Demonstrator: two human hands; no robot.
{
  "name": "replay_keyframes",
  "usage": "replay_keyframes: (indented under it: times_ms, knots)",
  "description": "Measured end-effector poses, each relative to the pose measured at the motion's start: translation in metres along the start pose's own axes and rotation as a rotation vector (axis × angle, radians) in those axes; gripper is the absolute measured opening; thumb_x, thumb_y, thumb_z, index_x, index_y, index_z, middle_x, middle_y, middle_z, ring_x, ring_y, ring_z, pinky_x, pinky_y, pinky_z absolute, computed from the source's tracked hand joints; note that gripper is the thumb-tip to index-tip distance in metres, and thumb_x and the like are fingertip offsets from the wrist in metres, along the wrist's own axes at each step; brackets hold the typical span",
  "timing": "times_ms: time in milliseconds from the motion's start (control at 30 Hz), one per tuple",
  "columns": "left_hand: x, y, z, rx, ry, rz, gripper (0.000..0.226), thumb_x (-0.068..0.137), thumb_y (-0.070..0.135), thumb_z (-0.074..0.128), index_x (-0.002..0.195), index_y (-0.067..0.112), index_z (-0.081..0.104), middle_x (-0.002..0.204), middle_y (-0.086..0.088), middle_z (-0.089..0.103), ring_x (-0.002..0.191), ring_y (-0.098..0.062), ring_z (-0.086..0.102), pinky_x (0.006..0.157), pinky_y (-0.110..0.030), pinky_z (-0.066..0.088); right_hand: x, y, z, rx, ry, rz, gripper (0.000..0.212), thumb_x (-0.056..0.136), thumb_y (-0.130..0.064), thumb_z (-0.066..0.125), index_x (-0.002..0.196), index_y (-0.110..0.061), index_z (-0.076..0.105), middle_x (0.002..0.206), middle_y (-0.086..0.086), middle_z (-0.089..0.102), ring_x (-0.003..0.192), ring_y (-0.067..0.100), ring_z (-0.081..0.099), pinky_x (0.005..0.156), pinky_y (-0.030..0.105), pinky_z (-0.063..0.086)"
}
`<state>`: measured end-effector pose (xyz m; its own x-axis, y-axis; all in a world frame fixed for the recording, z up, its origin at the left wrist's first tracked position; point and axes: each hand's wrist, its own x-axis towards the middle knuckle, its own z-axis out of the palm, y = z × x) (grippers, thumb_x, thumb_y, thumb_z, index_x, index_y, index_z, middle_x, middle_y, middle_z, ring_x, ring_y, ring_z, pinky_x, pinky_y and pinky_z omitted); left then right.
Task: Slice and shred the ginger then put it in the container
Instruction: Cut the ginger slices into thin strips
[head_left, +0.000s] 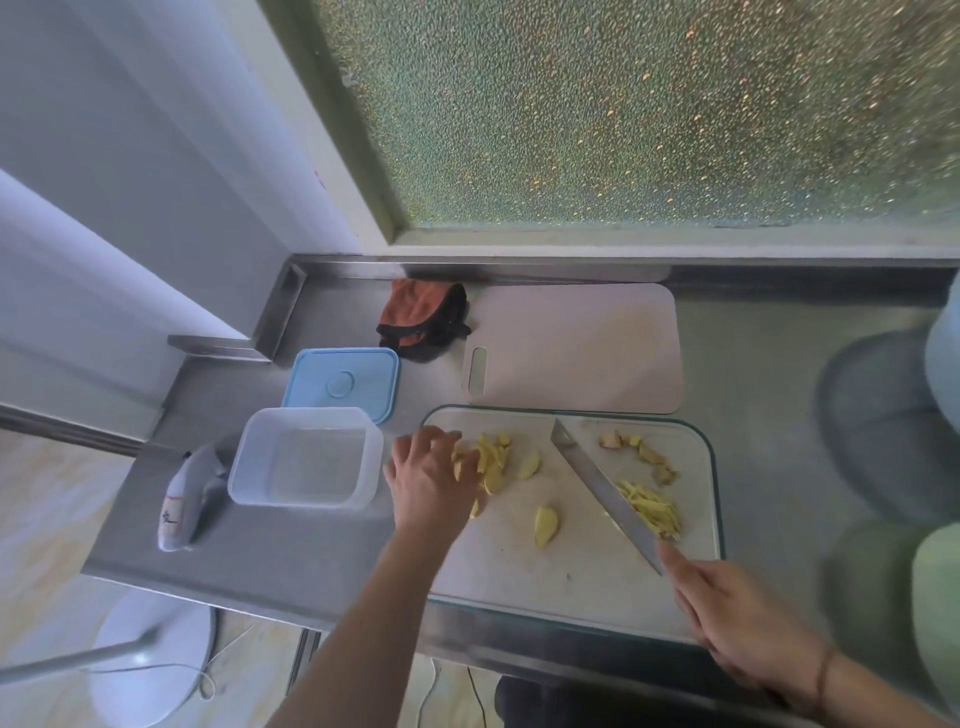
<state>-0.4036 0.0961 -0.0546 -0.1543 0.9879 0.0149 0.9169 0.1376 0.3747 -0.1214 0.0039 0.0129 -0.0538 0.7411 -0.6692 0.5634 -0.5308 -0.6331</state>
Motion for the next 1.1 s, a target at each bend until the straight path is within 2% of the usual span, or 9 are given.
replay_keyframes:
  times_ms: [67,167,333,567,733,833,900,1000,1100]
  knots:
    - [0.007,-0.002,-0.002,0.051,-0.128,0.02,0.025,0.096,0.038,0.063,0.113,0.025,0.076,0.126,0.005,0.061,0.118,-0.026,0.04,0.095,-0.043,0.033,-0.001,-0.001,0.0,-0.014,-0.008,-0.01,0.061,0.083,-0.067,0.029,0.051,-0.016,0.04,0.038,-0.001,0.041,0.031,0.007,0.037,0.043,0.022,0.032]
    - [0.009,-0.004,-0.002,0.059,-0.102,0.138,0.017,0.095,0.033,0.069,0.107,0.026,0.078,0.122,0.004,0.065,0.114,-0.026,0.043,0.092,-0.044,0.033,-0.002,-0.001,-0.001,-0.029,-0.009,-0.016,0.062,0.084,-0.067,0.029,0.053,-0.015,0.042,0.036,-0.001,0.04,0.03,0.007,0.038,0.047,0.026,0.034]
    - [0.005,0.0,-0.001,0.089,-0.184,0.154,0.031,0.101,0.036,0.059,0.131,0.033,0.066,0.132,0.007,0.059,0.119,-0.023,0.041,0.096,-0.041,0.03,-0.002,0.001,-0.003,-0.049,-0.021,-0.015,0.063,0.082,-0.071,0.029,0.058,-0.014,0.042,0.041,-0.001,0.037,0.033,0.009,0.035,0.047,0.027,0.033]
    - [0.013,0.011,-0.004,0.004,-0.15,0.124,0.018,0.097,0.024,0.068,0.114,0.027,0.074,0.106,0.008,0.07,0.105,-0.019,0.045,0.083,-0.032,0.019,-0.001,0.003,-0.005,-0.048,-0.024,0.0,0.065,0.075,-0.076,0.028,0.06,-0.015,0.04,0.046,-0.001,0.033,0.036,0.01,0.031,0.042,0.024,0.027]
    - [0.002,0.013,-0.014,-0.244,-0.008,0.313,0.02,0.082,-0.006,0.077,0.093,0.01,0.078,0.08,0.003,0.071,0.068,-0.014,0.065,0.07,-0.032,0.055,-0.005,0.002,-0.007,-0.022,-0.04,0.0,0.061,0.081,-0.069,0.03,0.058,-0.014,0.041,0.044,0.0,0.036,0.033,0.009,0.033,0.04,0.02,0.027]
    - [-0.025,0.034,-0.016,-0.407,-0.25,0.281,0.022,0.084,0.0,0.077,0.103,0.011,0.076,0.078,0.017,0.064,0.07,0.002,0.061,0.072,-0.01,0.048,-0.007,0.002,-0.008,0.007,-0.055,0.011,0.059,0.085,-0.064,0.03,0.057,-0.013,0.042,0.043,0.0,0.037,0.031,0.008,0.033,0.037,0.017,0.027]
    - [-0.04,0.039,-0.004,-0.394,-0.4,0.222,0.024,0.086,0.007,0.077,0.109,0.013,0.074,0.084,0.013,0.066,0.075,0.003,0.062,0.075,-0.006,0.046,-0.007,0.002,-0.008,0.022,-0.066,0.018,0.06,0.086,-0.063,0.03,0.057,-0.012,0.042,0.043,0.001,0.037,0.03,0.008,0.033,0.036,0.015,0.026]
    - [-0.049,0.039,0.011,-0.339,-0.394,0.248,0.024,0.083,0.004,0.078,0.107,0.009,0.075,0.093,0.001,0.067,0.079,-0.011,0.058,0.075,-0.011,0.041,-0.008,0.0,-0.007,0.017,-0.087,0.034,0.06,0.087,-0.062,0.029,0.059,-0.011,0.043,0.042,0.0,0.038,0.03,0.007,0.034,0.036,0.014,0.028]
    - [-0.051,0.038,0.018,-0.313,-0.307,0.263,0.028,0.076,0.0,0.082,0.103,0.005,0.075,0.094,-0.004,0.067,0.077,-0.007,0.052,0.073,-0.006,0.038,-0.008,0.002,-0.008,0.03,-0.097,0.041,0.06,0.084,-0.062,0.029,0.058,-0.01,0.044,0.04,-0.002,0.038,0.029,0.005,0.033,0.036,0.014,0.027]
